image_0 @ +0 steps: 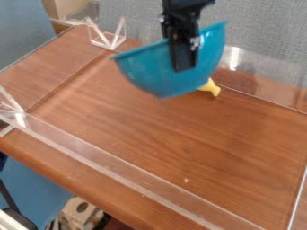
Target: Remove the yellow object from the blue bowl and put it on the table
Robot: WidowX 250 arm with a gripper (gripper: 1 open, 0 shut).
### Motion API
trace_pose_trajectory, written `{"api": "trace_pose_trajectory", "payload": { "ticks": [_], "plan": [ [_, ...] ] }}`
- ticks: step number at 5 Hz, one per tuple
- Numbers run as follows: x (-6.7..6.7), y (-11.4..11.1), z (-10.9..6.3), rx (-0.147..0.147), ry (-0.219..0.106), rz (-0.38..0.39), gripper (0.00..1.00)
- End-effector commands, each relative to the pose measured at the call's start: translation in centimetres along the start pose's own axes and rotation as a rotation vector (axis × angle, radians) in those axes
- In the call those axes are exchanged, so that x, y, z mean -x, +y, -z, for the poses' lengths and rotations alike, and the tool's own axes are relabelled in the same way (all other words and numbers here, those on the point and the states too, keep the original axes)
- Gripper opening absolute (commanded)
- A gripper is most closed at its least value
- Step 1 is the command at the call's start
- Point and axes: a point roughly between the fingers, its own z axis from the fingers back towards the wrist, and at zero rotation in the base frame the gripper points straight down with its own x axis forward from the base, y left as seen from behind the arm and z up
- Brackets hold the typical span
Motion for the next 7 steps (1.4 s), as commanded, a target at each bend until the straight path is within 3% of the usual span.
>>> {"api": "trace_pose_trajectory", "payload": {
  "ticks": [1, 3, 4, 5, 6, 7],
  "plan": [
    [0.2, -2.5, -1.1, -0.022, -0.047, 0.025, 0.00],
    [1.2, -5.5, 2.9, 0.011, -0.042, -0.039, 0.00],
    [1.2, -5.9, 4.0, 0.033, -0.018, 0.019, 0.00],
    [1.4, -5.8, 4.0, 0.038, -0.006, 0.065, 0.00],
    [1.7, -4.9, 4.8, 0.047, -0.001, 0.019, 1.00],
    [2.1, -4.2, 6.2, 0.062, 0.012, -0.025, 1.00]
  ]
}}
